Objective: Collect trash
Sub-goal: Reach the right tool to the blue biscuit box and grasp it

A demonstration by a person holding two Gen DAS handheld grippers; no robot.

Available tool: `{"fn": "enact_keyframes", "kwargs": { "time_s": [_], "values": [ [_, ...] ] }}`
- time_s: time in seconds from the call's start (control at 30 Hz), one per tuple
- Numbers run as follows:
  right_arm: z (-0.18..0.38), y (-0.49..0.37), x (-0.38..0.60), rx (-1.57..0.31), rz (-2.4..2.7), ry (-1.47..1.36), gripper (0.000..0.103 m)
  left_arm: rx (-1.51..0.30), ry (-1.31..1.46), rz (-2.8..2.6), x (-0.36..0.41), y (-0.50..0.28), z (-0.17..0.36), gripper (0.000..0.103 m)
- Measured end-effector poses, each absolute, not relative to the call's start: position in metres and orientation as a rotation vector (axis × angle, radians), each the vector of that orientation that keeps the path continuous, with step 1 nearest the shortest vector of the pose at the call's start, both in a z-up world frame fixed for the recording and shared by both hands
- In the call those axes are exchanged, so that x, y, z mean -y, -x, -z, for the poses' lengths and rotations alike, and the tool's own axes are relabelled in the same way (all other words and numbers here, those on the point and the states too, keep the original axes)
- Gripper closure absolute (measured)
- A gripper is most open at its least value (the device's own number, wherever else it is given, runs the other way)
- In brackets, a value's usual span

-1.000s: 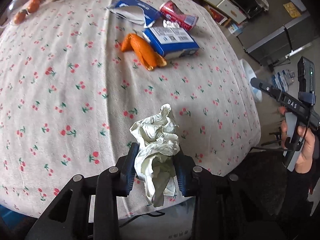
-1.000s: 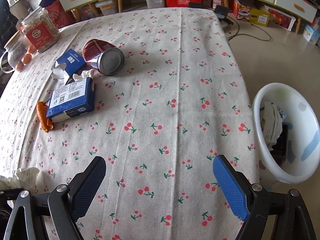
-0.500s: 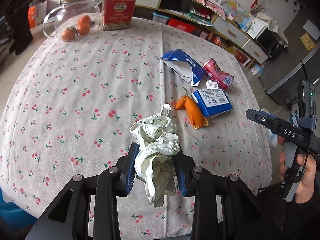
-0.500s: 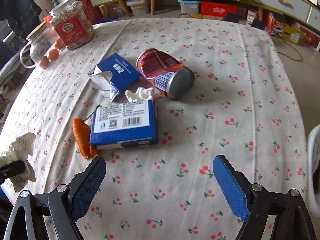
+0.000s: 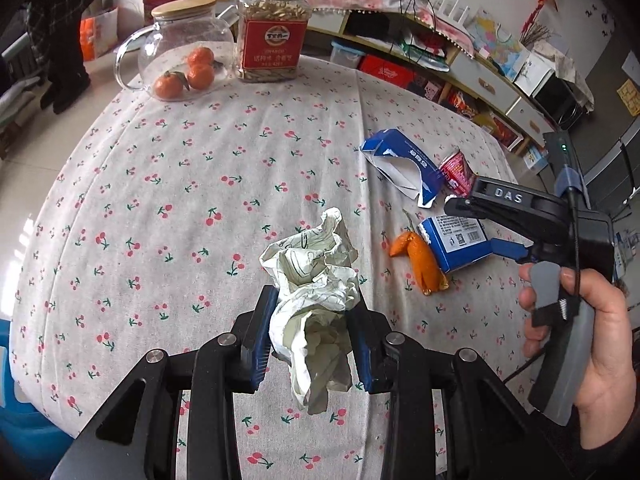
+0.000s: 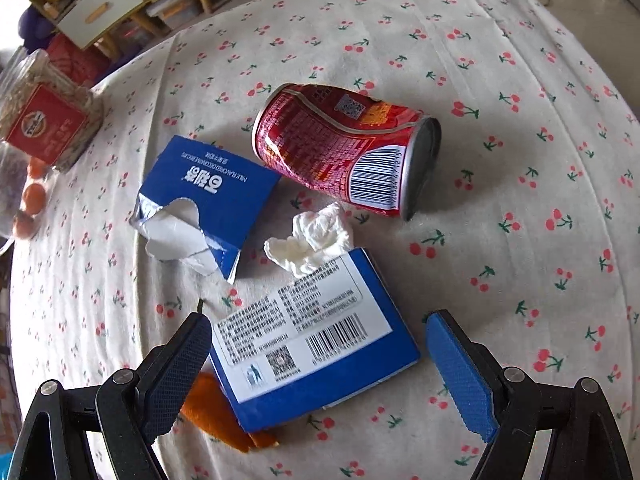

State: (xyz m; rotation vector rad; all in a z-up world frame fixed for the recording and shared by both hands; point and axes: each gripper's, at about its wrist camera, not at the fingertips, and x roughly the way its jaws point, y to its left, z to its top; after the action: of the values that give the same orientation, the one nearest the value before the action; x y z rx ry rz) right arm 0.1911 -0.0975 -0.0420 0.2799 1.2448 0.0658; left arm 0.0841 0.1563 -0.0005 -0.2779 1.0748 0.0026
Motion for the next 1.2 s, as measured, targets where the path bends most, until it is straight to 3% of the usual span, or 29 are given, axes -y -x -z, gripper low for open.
{"fn": "enact_keyframes", "kwargs": {
  "time_s": [0.27,0.83,1.2],
  "values": [
    [0.063,-0.196,0.084,-1.221,0.054,-0.249,0.011,-1.065,0.286,0.008,-0.158,-0.079,-0.003,0.067],
    [0.054,-0.146,0.127,-1.227,-0.129,0.010,0.011,-1.102,0.288,0.049,-0.145,-0.076,0.006,0.067],
    [0.041,-0.134,0.164,-1.261,-0.032,-0.305,0.011,-1.111,0.269,0.058,-0.135,-0.076,0.008,0.067]
  ]
}}
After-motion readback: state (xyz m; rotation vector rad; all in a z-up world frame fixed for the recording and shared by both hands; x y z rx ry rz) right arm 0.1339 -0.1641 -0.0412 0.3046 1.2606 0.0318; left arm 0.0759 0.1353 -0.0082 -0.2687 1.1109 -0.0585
